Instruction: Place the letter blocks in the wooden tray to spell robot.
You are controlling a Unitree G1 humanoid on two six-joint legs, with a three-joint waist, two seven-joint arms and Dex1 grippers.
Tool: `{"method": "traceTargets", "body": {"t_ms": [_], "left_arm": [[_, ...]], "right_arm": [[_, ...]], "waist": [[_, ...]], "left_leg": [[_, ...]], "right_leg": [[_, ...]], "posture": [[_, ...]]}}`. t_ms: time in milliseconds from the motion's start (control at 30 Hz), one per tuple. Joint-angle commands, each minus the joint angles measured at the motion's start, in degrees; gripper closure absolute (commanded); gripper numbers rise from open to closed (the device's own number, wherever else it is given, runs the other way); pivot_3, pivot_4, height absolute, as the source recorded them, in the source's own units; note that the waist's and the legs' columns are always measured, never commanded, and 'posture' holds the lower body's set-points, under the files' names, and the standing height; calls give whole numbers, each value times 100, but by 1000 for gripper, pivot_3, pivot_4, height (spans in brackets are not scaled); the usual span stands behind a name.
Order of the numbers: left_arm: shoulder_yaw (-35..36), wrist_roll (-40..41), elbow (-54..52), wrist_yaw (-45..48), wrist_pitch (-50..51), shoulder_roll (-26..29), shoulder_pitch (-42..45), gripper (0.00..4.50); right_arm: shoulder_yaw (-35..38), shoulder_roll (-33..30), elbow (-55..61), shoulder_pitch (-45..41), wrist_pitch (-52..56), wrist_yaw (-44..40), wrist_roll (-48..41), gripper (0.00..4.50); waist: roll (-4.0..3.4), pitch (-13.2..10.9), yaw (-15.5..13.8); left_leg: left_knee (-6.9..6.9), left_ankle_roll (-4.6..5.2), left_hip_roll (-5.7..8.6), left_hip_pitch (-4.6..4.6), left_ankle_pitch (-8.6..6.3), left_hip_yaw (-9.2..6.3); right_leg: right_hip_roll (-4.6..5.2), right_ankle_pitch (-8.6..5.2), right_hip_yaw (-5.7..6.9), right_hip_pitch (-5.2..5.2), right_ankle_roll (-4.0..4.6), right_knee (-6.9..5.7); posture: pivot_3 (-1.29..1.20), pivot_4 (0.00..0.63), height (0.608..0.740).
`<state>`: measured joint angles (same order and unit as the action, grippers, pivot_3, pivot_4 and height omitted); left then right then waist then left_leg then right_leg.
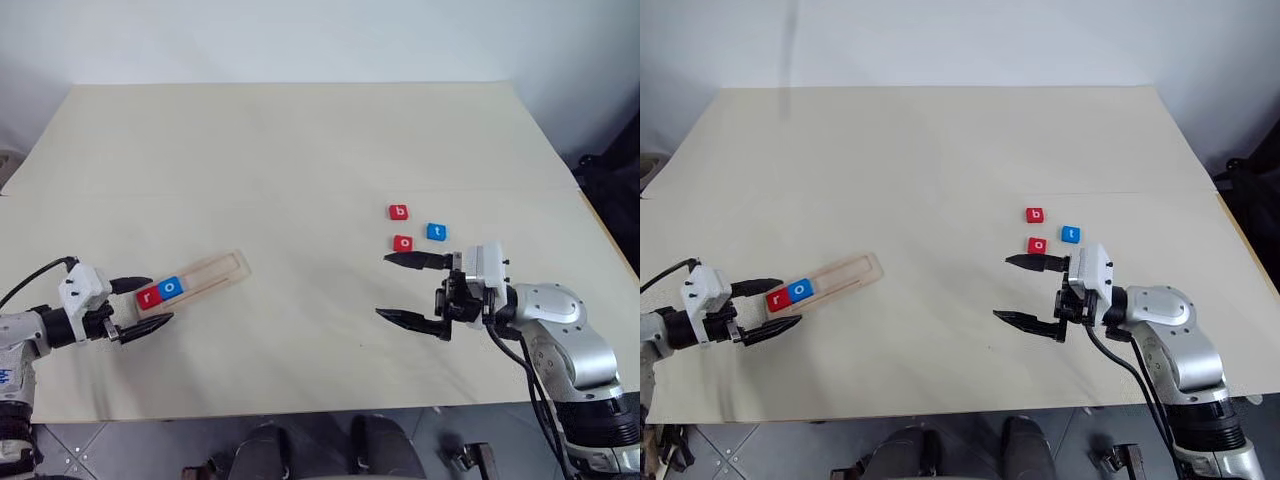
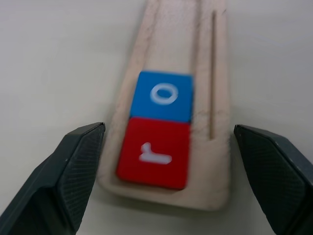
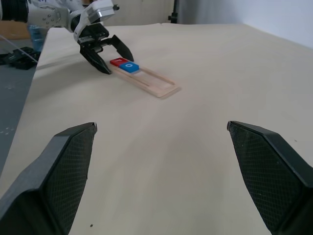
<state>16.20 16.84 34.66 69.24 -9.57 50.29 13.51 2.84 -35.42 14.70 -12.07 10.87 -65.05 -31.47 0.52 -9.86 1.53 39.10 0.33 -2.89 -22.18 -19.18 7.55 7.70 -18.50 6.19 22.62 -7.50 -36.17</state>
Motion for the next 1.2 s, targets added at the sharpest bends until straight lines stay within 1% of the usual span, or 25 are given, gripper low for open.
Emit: {"method": "traceTargets", "body": {"t_ms": [33, 167, 300, 333, 433, 533, 633, 800, 867, 933, 1000, 1100, 1200], "left_arm": [[-109, -116, 288, 173, -134, 107, 118, 0], [-359, -358, 720, 342, -313, 190, 291, 0], [-554, -436, 948, 506, -341, 222, 400, 0], [-588, -447, 986, 529, -366, 224, 415, 405], [-612, -427, 1074, 535, -458, 200, 473, 1107], [-602, -355, 1001, 463, -548, 85, 572, 1107], [-669, -179, 457, 578, -414, -73, 595, 1107], [-1189, -150, -977, 599, 126, -474, 845, 1107], [-1405, -206, -1324, 618, 205, -611, 969, 1107], [-1799, -359, -1603, 576, 416, -871, 1253, 1107], [-2146, -582, -1667, 497, 561, -1122, 1559, 1107], [-2585, -1067, -1380, 219, 469, -1532, 2035, 1107], [-2858, -1261, -1082, 168, 452, -1887, 2420, 1107]], "right_arm": [[175, -67, 332, 87, 33, 115, -118, 4], [207, -70, 375, 122, 28, 215, -106, 4], [219, -87, 376, 112, 4, 266, -98, 4], [225, -90, 369, 102, -4, 277, -93, 0], [242, -108, 350, 86, -13, 289, -86, 0], [274, -161, 307, 101, -25, 267, -84, 0], [346, -266, 284, 180, 36, 232, -107, 0], [701, -487, 343, 674, 105, 271, -142, 0], [819, -533, 395, 869, 101, 306, -142, 0], [1049, -577, 497, 1187, 98, 372, -175, 0], [1300, -606, 646, 1545, 106, 448, -190, 0], [1673, -613, 924, 2120, 146, 564, -187, 0], [2033, -583, 1202, 2706, 161, 636, -196, 0]], "waist": [[0, 0, -2], [0, 0, -2], [-2, 1, 7], [-7, 4, 6], [-11, 6, 4], [-12, 7, 1], [-12, 6, -18], [-11, 6, -210], [-6, 4, -243], [-5, 3, -278], [-5, 3, -303], [-5, 3, -304], [-3, 3, -299]], "left_leg": [[0, 0, 0, 0, 0, 0], [2, 0, 1, 2, 0, 1], [2, 0, 1, 7, 0, 4], [2, 0, 0, 8, 0, 5], [2, 0, 0, 11, 0, 7], [2, 0, 0, 13, 0, 7], [3, 1, 2, 13, 0, 7], [16, 10, 17, 5, -4, 3], [23, 12, 17, 1, -5, 4], [25, 11, 14, 1, -4, 6], [26, 10, 14, 2, -4, 6], [31, 10, 14, 1, -4, 5], [32, 10, 14, 0, -4, 4]], "right_leg": [[0, 0, -1, 0, 0, 0], [2, 0, -3, -1, 0, -5], [1, 0, -5, -1, 0, -9], [1, 0, -6, 0, 0, -10], [1, 0, -7, 0, 0, -13], [3, 0, -9, 0, 0, -21], [6, 0, -10, 0, 0, -23], [21, 1, -9, -3, -2, -27], [20, 3, -8, -3, -5, -24], [15, 3, -8, -3, -5, -24], [12, 3, -8, -3, -5, -25], [9, 3, -8, -6, -5, -23], [7, 3, -8, -6, -5, -21]], "posture": [[0, 150, 740], [0, 150, 740], [0, 150, 740], [0, 150, 740], [0, 150, 740], [0, 150, 740], [0, 150, 740], [0, 150, 740], [0, 150, 740], [0, 150, 740], [0, 150, 740], [0, 150, 740], [0, 150, 740]]}}
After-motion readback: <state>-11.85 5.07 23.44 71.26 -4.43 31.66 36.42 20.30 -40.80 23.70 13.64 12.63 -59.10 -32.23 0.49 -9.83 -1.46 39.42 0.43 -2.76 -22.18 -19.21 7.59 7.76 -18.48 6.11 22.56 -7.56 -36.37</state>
